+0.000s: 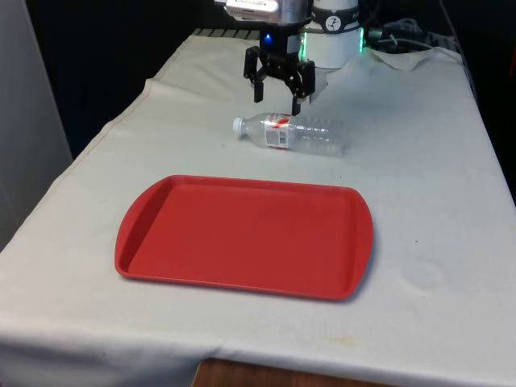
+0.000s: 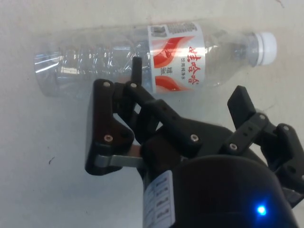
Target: Place the bottle upright on the tray.
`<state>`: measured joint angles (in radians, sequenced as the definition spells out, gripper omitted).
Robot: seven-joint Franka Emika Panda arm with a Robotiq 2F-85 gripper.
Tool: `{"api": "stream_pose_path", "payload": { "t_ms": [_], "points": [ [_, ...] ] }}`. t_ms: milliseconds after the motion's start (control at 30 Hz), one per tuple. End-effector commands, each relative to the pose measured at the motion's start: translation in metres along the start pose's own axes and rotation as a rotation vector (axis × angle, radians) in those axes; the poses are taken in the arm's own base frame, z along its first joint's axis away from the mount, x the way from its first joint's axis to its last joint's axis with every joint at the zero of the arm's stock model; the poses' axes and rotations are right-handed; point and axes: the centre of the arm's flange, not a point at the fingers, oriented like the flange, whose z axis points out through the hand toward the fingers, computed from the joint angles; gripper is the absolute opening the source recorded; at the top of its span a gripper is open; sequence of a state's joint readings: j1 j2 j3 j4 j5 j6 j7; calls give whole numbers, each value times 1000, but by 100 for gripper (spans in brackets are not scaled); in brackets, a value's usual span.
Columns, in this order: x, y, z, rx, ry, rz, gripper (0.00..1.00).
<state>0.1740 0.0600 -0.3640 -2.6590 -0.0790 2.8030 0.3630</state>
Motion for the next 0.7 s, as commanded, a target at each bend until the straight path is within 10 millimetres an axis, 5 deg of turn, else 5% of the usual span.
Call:
{"api": "stream_pose_path", "payload": {
  "t_ms": [0,667],
  "points": [
    [-1,0,-1,3,-3,13,100],
    [0,1,1,-1,-4,117,100]
  ]
}}
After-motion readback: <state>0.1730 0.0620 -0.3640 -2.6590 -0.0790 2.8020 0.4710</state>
